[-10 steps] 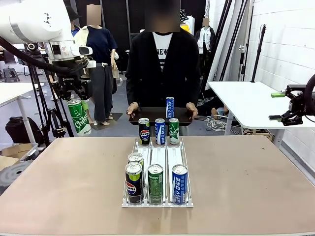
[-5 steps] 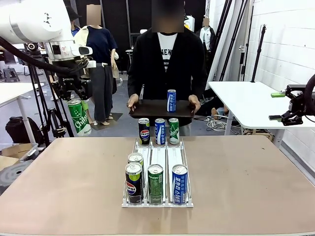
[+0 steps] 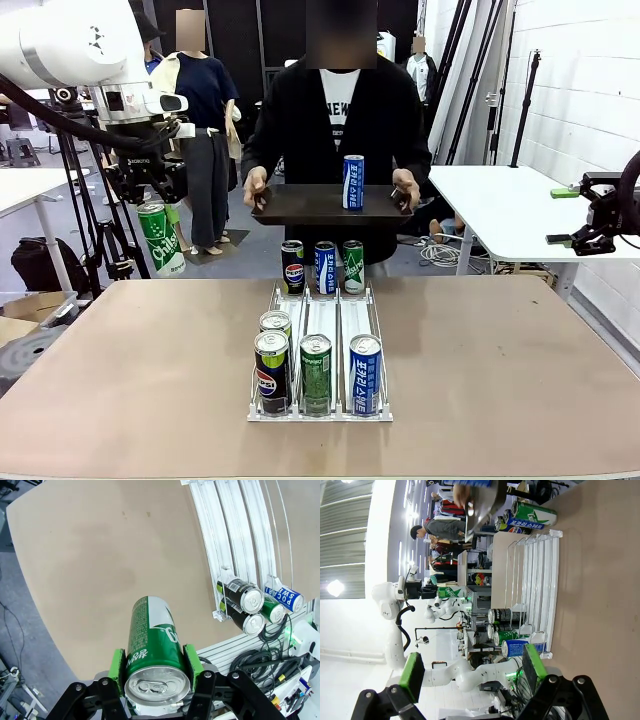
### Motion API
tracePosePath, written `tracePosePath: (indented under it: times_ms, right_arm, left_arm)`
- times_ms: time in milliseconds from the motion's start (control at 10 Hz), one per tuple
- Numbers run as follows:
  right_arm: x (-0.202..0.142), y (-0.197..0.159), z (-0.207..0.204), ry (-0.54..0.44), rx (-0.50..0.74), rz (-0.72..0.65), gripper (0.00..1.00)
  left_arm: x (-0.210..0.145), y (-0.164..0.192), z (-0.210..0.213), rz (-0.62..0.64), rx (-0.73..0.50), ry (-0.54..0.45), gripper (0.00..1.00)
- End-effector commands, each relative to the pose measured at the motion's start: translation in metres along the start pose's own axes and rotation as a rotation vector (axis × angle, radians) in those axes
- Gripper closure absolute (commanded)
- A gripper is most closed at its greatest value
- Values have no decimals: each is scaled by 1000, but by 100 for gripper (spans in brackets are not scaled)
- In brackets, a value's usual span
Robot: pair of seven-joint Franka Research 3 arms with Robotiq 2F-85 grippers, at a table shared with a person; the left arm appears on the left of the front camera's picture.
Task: Retrieve and hand over the desired beverage to the person.
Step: Place the picked can on the Handle tray extended by the person.
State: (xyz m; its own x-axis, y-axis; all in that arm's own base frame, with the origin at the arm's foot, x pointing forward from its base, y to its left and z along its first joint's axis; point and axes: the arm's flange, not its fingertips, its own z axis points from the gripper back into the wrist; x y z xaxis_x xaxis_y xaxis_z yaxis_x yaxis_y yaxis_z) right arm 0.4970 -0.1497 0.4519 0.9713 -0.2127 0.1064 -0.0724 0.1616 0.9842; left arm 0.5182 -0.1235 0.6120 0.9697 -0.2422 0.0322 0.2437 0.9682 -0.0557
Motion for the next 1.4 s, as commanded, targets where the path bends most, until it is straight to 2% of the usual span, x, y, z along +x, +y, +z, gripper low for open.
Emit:
tracePosePath:
  times_ms: [0, 500, 700, 900, 1300]
  right_arm:
    - [-1, 0, -1, 7, 7, 11, 0]
    - [-1, 0, -1, 7, 7, 11, 0]
    - [-1, 0, -1, 7, 7, 11, 0]
    - [-1, 0, -1, 7, 7, 11, 0]
    - [-1, 0, -1, 7, 7, 11, 0]
  left_arm:
    - [-1, 0, 5, 7, 17, -3, 100]
    - [0, 0, 0, 0, 0, 0, 100]
    - [-14, 3, 11, 37, -32, 22, 100]
    - [-23, -3, 36, 42, -56, 21, 100]
    - [-21, -28, 101, 2, 6, -5, 100]
